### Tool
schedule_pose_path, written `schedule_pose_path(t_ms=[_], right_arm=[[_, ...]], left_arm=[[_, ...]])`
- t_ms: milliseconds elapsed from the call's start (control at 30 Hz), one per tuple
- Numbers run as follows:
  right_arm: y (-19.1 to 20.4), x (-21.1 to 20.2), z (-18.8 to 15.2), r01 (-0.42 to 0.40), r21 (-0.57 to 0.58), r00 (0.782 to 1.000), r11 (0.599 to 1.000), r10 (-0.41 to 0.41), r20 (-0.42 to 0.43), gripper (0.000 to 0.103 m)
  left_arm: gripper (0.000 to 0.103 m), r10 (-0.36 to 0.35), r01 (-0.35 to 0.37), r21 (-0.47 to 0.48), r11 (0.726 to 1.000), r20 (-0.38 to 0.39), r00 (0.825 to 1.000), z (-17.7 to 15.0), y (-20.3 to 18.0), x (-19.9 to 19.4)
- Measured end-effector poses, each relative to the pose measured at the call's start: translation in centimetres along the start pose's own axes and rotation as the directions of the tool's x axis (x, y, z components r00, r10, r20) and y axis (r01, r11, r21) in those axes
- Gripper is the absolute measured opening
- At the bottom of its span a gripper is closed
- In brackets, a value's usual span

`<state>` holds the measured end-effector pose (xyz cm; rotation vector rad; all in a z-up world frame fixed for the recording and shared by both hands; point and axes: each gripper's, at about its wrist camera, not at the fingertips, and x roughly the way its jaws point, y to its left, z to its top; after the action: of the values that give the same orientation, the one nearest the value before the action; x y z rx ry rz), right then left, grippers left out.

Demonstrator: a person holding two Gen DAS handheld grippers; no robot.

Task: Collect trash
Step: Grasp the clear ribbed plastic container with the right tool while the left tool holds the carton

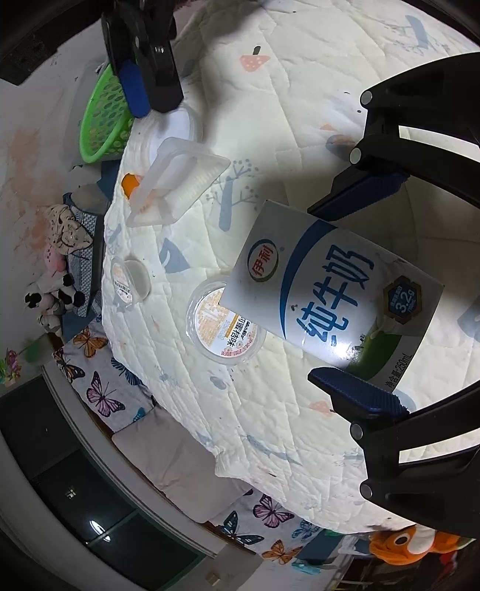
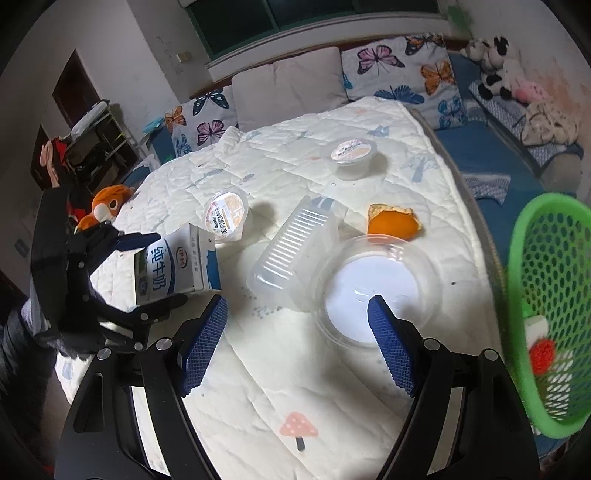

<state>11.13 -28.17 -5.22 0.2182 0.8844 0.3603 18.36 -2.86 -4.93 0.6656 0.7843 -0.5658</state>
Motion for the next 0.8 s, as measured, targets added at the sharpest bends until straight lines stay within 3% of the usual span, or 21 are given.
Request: schedule_pose_path(t_ms=[667,800], right_arm=[[-0.9,4.1,2.4,-0.034,0.089,0.998,0.995,0.039,-0.051,0.057],[-0.9,4.4,2.3,-0.055,0.098,0.996,0.994,0.062,-0.065,0.048]], left_arm=[[0.069,-0.025,0.039,-0.232,0.972,0.063,0.998,-0.8,1.3,-2.4],[0.069,-0.031,0.046,-0.274,0.961,0.06,0.998,-1.0,1.6,-2.3]])
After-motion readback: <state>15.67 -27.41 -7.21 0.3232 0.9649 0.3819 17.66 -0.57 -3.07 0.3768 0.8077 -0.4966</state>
